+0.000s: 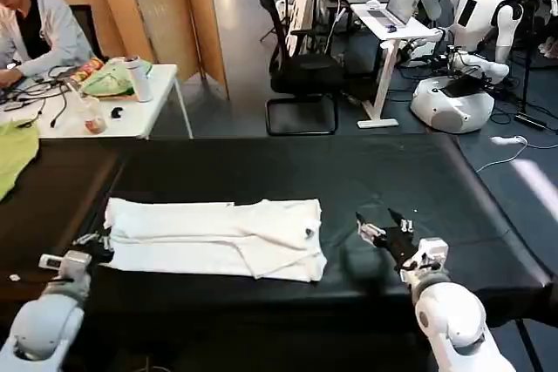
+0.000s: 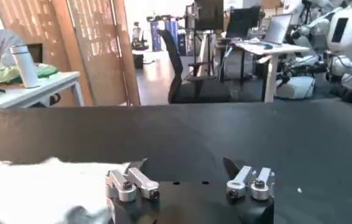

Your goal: Fold and organize the clothes.

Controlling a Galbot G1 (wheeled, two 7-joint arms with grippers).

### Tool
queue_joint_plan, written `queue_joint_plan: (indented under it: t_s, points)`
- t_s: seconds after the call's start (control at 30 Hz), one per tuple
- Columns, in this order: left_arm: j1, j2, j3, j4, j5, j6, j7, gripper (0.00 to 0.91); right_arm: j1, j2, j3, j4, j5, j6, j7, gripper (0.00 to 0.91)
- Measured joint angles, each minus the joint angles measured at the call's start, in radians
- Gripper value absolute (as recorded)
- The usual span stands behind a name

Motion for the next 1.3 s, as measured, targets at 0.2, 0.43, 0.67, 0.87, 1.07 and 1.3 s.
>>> queue_joint_plan:
  t_s: [0.2, 0.43, 0.67, 0.87, 1.07, 1.3]
  points:
    - [0.016, -0.086, 0.087, -0.128, -0.136, 0.038, -0.030, 0.000, -0.037, 0.013, 0.028, 0.018, -0.019, 0.012, -0.002, 0.878]
    - [-0.026, -0.154, 0.250, -0.261, -0.341, 0.067, -0.065, 0.000, -0.091, 0.037, 0.067, 0.048, -0.041, 0.013, -0.002, 0.878]
    - [-0.081, -0.215, 0.408, -0.256, -0.402, 0.059, -0.072, 0.000, -0.126, 0.061, 0.079, 0.069, -0.065, 0.013, -0.002, 0.878]
    - [-0.118, -0.270, 0.496, -0.219, -0.409, 0.054, -0.073, 0.000, -0.139, 0.083, 0.069, 0.077, -0.085, 0.012, -0.003, 0.878]
    - [-0.146, -0.334, 0.515, -0.188, -0.403, 0.051, -0.074, 0.000, -0.141, 0.094, 0.057, 0.077, -0.099, 0.011, -0.004, 0.878]
    - [-0.175, -0.382, 0.532, -0.159, -0.399, 0.047, -0.071, 0.000, -0.136, 0.096, 0.049, 0.074, -0.104, 0.010, -0.004, 0.878]
